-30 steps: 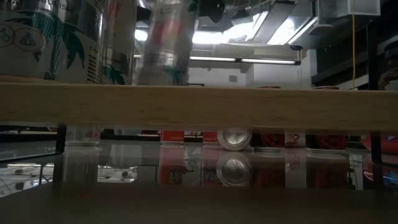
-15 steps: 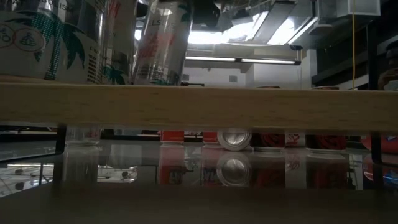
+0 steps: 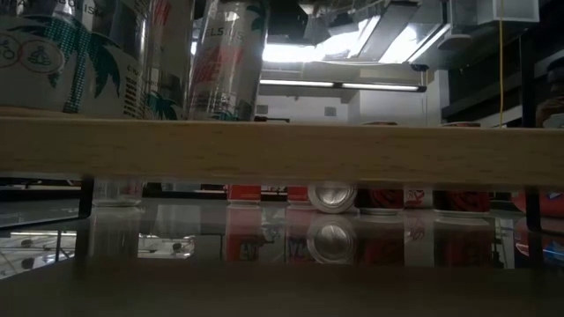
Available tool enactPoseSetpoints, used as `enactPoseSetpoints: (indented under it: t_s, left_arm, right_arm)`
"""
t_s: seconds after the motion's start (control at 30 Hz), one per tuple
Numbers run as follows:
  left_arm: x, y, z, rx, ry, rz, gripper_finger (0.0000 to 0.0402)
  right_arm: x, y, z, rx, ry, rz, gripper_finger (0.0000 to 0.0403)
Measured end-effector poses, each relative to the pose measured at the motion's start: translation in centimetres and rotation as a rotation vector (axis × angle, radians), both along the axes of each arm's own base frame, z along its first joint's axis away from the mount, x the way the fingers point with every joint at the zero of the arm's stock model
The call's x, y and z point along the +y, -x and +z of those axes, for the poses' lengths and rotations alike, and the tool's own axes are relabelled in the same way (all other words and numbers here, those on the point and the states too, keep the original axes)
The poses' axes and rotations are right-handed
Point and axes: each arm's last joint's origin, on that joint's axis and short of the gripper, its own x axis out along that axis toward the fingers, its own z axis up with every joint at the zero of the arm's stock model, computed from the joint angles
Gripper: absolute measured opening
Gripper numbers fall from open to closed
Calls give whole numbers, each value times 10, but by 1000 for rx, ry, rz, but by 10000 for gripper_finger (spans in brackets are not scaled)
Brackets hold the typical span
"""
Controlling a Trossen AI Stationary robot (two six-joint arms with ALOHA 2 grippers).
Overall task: Place canned beverage on shelf
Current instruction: Put the white soda can on the shelf aligned with the other white soda can
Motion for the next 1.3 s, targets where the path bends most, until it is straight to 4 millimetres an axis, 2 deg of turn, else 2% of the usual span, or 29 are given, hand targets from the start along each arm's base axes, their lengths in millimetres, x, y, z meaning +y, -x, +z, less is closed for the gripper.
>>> enactPoseSetpoints:
  t_s: [1.3]
  left_arm:
    - [0,0,0,0,0,1,377]
  right_arm:
    - [1,-2,3,-41,-15,3,287]
